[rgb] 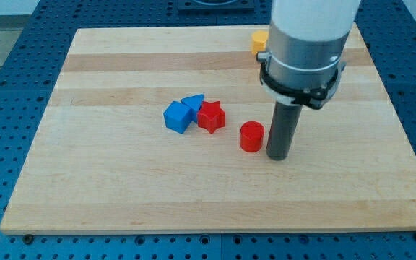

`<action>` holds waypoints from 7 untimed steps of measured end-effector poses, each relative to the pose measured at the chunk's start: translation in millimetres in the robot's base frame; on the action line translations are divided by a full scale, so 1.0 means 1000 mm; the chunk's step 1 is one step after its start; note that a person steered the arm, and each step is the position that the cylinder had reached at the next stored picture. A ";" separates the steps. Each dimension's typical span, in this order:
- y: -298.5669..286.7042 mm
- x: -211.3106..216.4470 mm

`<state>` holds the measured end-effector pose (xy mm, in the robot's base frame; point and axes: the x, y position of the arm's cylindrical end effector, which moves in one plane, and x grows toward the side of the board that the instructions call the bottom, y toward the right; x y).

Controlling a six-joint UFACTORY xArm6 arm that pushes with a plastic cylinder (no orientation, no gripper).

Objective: Move red circle into red star

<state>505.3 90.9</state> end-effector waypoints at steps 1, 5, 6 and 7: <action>-0.037 -0.002; -0.071 -0.055; -0.080 -0.066; -0.082 -0.066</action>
